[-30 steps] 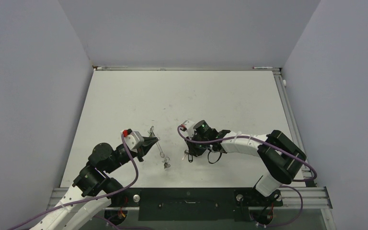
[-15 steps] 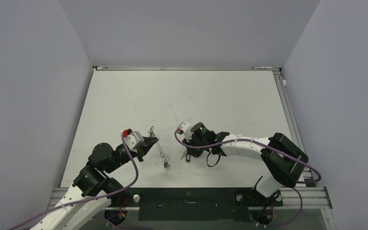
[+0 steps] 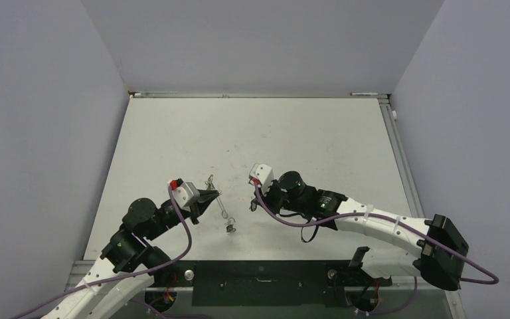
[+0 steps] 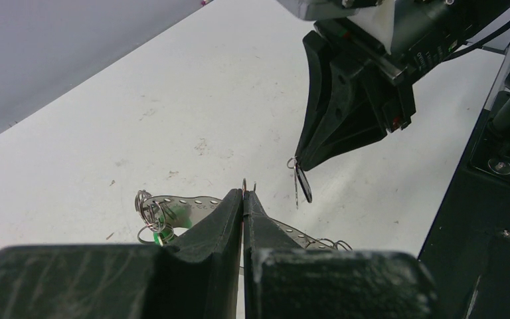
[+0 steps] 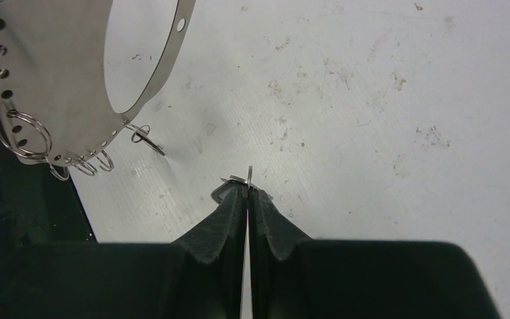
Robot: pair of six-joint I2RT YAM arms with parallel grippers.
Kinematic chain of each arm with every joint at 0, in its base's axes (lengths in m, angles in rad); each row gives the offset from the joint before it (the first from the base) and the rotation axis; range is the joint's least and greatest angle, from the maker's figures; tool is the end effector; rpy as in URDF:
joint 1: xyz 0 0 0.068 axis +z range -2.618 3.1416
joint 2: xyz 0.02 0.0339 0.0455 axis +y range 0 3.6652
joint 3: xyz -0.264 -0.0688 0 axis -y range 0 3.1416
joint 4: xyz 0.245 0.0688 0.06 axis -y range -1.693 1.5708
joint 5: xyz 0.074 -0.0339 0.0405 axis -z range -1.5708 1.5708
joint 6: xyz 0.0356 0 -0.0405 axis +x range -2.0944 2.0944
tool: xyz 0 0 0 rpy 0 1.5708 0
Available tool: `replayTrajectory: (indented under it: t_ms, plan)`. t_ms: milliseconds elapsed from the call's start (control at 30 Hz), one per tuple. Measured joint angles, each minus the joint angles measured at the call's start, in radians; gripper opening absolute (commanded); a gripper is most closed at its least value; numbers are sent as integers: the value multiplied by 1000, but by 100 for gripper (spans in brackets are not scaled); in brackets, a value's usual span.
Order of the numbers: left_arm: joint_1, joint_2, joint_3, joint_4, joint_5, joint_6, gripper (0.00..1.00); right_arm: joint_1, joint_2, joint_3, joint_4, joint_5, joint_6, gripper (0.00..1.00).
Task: Put the keys on the keyring
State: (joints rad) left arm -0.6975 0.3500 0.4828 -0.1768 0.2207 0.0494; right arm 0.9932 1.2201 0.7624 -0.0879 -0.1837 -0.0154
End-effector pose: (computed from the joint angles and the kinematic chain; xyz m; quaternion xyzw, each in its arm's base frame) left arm 0.0835 -0.0802 0.2912 0.3329 0.6408 -0.2942 0.6261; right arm 0.1413 0.2287 0.2504 -0.4587 0.7380 0.2999 0.3936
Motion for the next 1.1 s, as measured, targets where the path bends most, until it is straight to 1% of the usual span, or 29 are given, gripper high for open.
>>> replayTrajectory:
  t_ms: [433, 667, 867, 1000, 1100]
  plan:
    - [1, -3, 0, 0, 0, -2, 0, 12, -65, -26, 35, 27, 28, 5]
    - [5, 11, 0, 1, -1, -18, 0, 40, -82, -27, 65, 125, 101, 5]
    - [10, 93, 0, 0, -3, -32, 0, 53, -82, -26, 56, 241, 180, 5]
    - [18, 138, 0, -12, -12, -54, 0, 95, -87, -12, 31, 302, 215, 5]
    - [33, 142, 0, -18, -15, -68, 0, 129, -100, 5, 15, 310, 214, 5]
